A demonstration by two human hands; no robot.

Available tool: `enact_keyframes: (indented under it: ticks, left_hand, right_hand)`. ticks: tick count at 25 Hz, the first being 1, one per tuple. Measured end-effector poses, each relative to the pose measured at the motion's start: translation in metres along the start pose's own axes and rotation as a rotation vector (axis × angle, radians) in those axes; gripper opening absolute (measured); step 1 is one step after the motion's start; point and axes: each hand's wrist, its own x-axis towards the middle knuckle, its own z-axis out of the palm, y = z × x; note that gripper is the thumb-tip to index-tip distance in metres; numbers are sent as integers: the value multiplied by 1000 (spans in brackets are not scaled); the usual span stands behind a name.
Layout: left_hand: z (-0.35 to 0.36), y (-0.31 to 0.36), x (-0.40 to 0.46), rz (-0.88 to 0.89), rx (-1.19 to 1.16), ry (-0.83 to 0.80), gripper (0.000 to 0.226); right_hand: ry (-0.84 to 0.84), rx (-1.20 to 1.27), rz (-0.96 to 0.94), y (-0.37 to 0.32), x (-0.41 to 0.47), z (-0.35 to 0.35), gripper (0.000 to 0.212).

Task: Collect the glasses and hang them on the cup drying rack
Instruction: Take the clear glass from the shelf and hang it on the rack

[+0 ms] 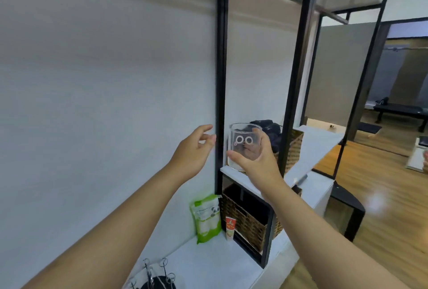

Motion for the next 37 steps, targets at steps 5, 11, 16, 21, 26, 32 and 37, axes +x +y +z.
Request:
enact_keyframes:
  ticks: [5, 11, 16, 21, 26, 32, 37]
  left_hand:
    - [-21, -6, -22, -114, 77, 248, 40]
    - [-26, -12, -86, -291, 102, 494, 35]
    - [-4, -5, -126, -362, 89, 560, 42]
    - [29, -35, -142, -423, 54, 528, 59]
    - [58, -99, -153, -514, 123, 553, 102]
    - [76, -175, -171, -604, -78, 694, 84]
    - [91, -233, -193, -633, -241, 723, 83]
  right_hand:
    - [-235, 75, -30, 6, 18, 23, 96]
    - [-471, 115, -37, 11, 10, 34, 89]
    - [-650, 87, -78, 27, -23, 55, 94]
    - [-754, 106, -43, 84, -60, 95, 94]
    - [-813, 107, 23, 153, -78, 123, 95]
    - [-789, 307, 395, 230, -99, 130, 94]
    - [-734, 711, 909, 278, -133, 138, 63]
